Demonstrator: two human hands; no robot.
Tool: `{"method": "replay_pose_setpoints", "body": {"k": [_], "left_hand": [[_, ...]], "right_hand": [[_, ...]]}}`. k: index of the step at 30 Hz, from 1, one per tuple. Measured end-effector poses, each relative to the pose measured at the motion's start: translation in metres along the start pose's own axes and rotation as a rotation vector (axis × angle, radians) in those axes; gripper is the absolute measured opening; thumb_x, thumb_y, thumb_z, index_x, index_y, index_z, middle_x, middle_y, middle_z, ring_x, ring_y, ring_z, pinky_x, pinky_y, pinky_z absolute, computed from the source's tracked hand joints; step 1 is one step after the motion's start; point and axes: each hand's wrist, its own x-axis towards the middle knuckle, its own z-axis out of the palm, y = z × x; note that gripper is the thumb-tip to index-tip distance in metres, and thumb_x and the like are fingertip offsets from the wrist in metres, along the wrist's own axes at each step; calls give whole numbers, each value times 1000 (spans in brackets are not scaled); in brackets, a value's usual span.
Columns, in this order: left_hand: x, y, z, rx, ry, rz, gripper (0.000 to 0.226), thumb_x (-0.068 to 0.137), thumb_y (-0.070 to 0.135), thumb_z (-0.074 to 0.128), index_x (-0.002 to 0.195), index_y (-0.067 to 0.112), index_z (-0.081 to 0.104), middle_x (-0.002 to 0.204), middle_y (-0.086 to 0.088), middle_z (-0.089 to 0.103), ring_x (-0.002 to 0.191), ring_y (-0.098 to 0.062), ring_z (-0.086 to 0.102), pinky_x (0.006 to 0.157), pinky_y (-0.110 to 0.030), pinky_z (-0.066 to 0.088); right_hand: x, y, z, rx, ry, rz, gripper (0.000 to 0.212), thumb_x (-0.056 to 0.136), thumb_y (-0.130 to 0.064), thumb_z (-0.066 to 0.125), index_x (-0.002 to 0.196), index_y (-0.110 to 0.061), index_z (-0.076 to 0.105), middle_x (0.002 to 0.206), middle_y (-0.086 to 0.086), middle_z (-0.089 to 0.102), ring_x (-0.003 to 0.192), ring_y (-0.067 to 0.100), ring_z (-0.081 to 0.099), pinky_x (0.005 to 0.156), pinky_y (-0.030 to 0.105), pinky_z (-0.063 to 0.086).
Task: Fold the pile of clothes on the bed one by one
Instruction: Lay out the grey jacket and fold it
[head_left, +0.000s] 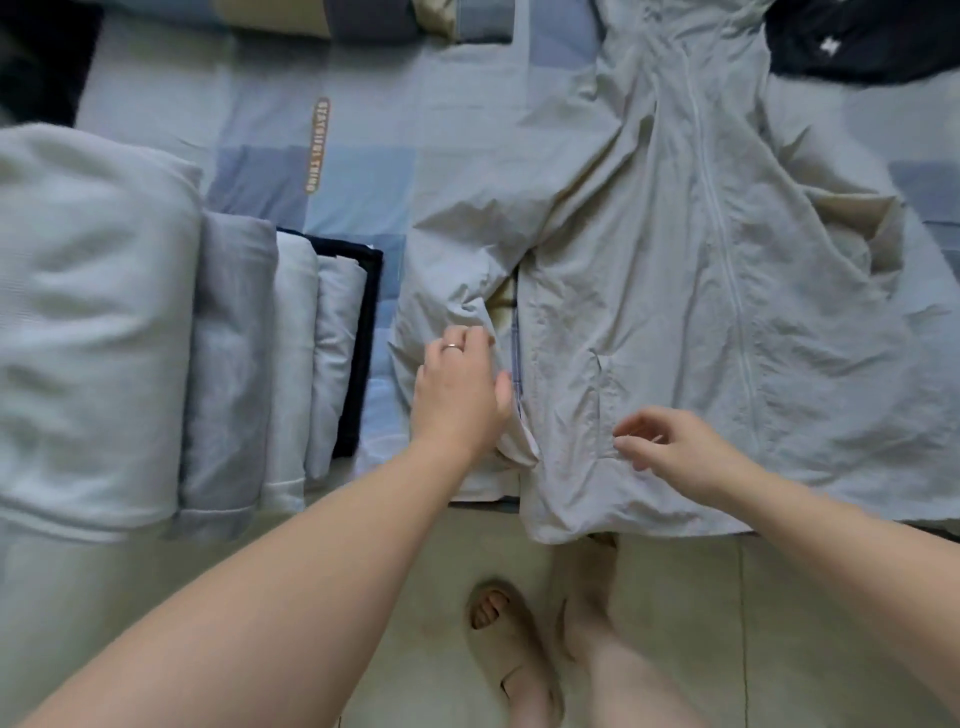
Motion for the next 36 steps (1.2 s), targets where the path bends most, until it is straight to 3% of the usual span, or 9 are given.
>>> {"method": "replay_pose_setpoints", "body": {"k": [4, 7, 10, 15, 17, 21, 28, 31, 36], "left_hand": [[63, -15, -35, -144, 9, -160, 49, 101, 33, 51, 144, 15, 37, 153, -4, 31, 138, -29, 29, 112, -45, 34], [119, -25, -43, -186, -26, -256, 61, 102, 35, 51, 153, 12, 27, 162, -8, 22, 146, -31, 21, 118, -41, 23], [178, -33, -41, -293, -58, -385, 64, 102, 43, 49, 154, 12, 27, 161, -9, 27, 146, -34, 26, 119, -44, 25], [250, -55, -21, -463, -110, -660, 48, 103, 50, 44, 130, 11, 51, 133, -11, 54, 118, -30, 52, 97, -35, 38], [263, -62, -13, -490, -165, -637, 37, 99, 47, 52, 104, 10, 59, 106, -9, 60, 91, -25, 56, 76, -33, 41], [263, -65, -14, -574, -458, -578, 27, 81, 20, 81, 101, 6, 70, 86, -9, 70, 69, -22, 66, 53, -22, 48], [303, -46, -92, -567, -678, -462, 40, 80, 16, 81, 116, 5, 67, 106, -12, 75, 97, -30, 73, 91, -49, 59], [325, -40, -147, -560, -770, -360, 26, 91, 18, 73, 115, 8, 67, 107, -9, 76, 98, -26, 73, 89, -42, 59], [352, -55, -225, -546, -718, -95, 15, 92, 21, 72, 102, 12, 65, 94, -6, 64, 83, -21, 60, 81, -33, 50]], "right_hand": [[49, -65, -15, 115, 75, -22, 10, 95, -17, 66, 86, -22, 66, 85, 5, 71, 77, 20, 66, 61, 22, 45], [105, -102, -26, 148, 144, -68, 2, 94, -22, 66, 95, -23, 67, 92, 1, 70, 86, 20, 64, 74, 31, 50], [164, -127, -40, 156, 208, -76, 23, 95, -25, 64, 118, -24, 62, 103, -1, 66, 96, 18, 63, 88, 36, 51], [240, -133, -53, 193, 285, -13, 55, 95, -30, 62, 147, -25, 44, 139, 7, 54, 129, 23, 52, 113, 41, 39], [255, -127, -53, 221, 264, 34, 60, 97, -30, 61, 152, -25, 39, 149, 9, 46, 136, 23, 47, 116, 38, 35], [259, -126, -49, 339, 250, 77, 58, 98, -29, 61, 152, -23, 40, 150, 6, 45, 136, 21, 46, 115, 38, 37], [247, -173, -52, 311, 394, 53, 66, 95, -26, 64, 154, -24, 35, 142, 5, 48, 129, 20, 50, 114, 38, 37], [241, -218, -62, 251, 514, -17, 67, 96, -23, 60, 156, -26, 31, 145, 7, 40, 128, 16, 46, 113, 29, 31], [247, -305, -72, -27, 587, -174, 76, 93, -14, 56, 157, -38, 24, 160, 5, 26, 148, 26, 23, 121, 37, 17]]}}
